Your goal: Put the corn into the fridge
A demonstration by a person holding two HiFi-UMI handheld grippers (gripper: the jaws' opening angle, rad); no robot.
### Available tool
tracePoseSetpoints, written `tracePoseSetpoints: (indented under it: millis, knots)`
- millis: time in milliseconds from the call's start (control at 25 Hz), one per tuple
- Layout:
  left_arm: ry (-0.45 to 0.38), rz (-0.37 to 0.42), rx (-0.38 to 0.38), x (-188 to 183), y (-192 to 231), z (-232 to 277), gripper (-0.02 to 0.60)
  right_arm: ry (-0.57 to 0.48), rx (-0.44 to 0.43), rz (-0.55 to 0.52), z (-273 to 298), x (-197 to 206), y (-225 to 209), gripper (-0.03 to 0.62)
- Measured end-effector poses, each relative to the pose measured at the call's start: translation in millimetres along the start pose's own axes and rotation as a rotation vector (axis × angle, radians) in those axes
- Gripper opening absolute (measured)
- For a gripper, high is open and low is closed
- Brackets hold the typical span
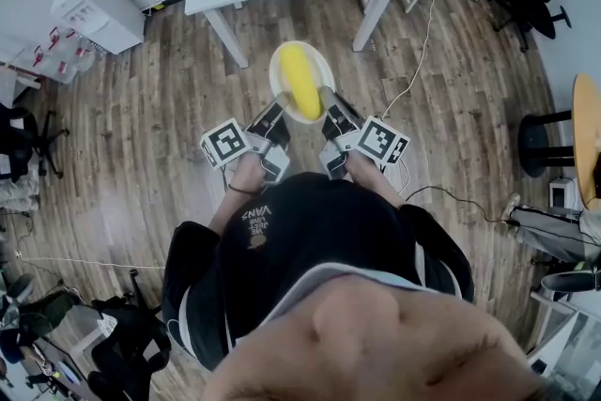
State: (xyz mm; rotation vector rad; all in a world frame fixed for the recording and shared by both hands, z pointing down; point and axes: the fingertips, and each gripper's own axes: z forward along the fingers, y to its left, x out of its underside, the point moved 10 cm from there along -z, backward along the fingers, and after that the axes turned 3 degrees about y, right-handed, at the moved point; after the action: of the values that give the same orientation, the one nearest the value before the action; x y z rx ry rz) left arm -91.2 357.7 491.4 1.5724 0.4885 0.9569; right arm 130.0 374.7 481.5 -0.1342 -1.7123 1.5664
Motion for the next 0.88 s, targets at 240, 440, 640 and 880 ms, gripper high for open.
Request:
tracePoseSetpoints:
  millis: [240,440,640,880]
  knots:
    - [0.015,-0.009,-0.036,-33.1,12.1,14.5,0.034,0.0,0.017,0.004,32.8,-15.4,-4.5,0.028]
    - [0.024,-0.004,-0.037,-65.8,19.6,29.1,0.034,-0.01,0.022,-0.001,64.0,-29.6,-5.3,0.028]
    - [0.041,-0.015,-0.008,-96.9,25.6,43.8,0.034,-0.025,0.037,0.001,92.9,-41.5,-4.6,0.028]
    - [0.07,-0.017,0.012,-131.6,34.4,57.0,0.034,-0.056,0.052,0.002,123.9,-49.9,-4.3,0.028]
